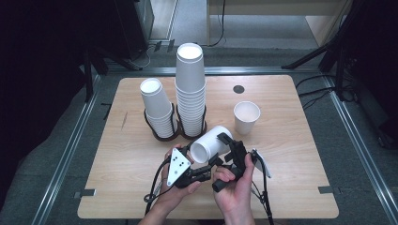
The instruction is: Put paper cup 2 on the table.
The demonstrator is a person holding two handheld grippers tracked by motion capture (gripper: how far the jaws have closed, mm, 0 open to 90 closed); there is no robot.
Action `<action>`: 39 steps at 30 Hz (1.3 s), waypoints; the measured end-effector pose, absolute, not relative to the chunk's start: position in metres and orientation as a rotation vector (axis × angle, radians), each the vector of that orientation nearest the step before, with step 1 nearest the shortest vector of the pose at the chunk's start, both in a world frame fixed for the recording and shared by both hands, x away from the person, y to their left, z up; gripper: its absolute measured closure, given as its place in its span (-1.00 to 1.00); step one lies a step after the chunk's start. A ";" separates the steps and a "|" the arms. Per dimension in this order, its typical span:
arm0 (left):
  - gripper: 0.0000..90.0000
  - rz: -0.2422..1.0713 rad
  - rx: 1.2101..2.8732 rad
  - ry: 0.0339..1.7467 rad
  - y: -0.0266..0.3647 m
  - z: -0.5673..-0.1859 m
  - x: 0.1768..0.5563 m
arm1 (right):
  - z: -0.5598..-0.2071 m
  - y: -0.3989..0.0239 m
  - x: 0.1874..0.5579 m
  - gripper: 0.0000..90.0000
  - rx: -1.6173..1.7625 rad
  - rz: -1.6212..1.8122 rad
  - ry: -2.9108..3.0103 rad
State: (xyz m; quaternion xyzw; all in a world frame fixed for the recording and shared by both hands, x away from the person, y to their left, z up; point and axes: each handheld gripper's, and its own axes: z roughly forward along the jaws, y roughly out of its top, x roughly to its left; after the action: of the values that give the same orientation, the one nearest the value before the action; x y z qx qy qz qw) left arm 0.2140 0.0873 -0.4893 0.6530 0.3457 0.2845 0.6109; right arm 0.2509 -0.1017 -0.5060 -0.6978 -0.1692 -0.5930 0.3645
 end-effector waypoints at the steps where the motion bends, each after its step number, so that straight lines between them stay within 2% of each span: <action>1: -0.49 0.654 1.507 0.798 0.088 -0.489 0.214 | -0.507 -0.101 0.252 -1.00 -1.798 -1.524 -0.442; 10: -0.48 0.658 1.517 0.787 0.086 -0.490 0.213 | -0.513 -0.100 0.261 -1.00 -1.792 -1.497 -0.432; 12: -0.48 0.657 1.517 0.786 0.087 -0.490 0.213 | -0.514 -0.100 0.262 -0.97 -1.787 -1.498 -0.421; 16: -0.49 0.656 1.518 0.791 0.087 -0.491 0.214 | -0.516 -0.098 0.262 -0.77 -1.760 -1.496 -0.401; 27: -0.56 0.639 1.524 0.824 0.091 -0.488 0.215 | -0.517 -0.094 0.260 -0.67 -1.735 -1.524 -0.365; 32: -0.82 0.578 1.540 0.841 0.097 -0.484 0.218 | -0.517 -0.098 0.262 -0.67 -1.764 -1.569 -0.350; 36: -0.94 0.565 1.544 0.842 0.100 -0.482 0.217 | -0.515 -0.107 0.262 -0.67 -1.797 -1.621 -0.343; 39: -0.94 0.566 1.551 0.836 0.103 -0.481 0.216 | -0.513 -0.112 0.262 -0.66 -1.829 -1.655 -0.362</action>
State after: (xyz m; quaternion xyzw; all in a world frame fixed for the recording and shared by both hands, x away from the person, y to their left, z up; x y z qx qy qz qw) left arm 0.2159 0.1029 -0.4809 0.6695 0.3608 0.2445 0.6016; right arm 0.2623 -0.1118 -0.5133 -0.6953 -0.1376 -0.6294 0.3186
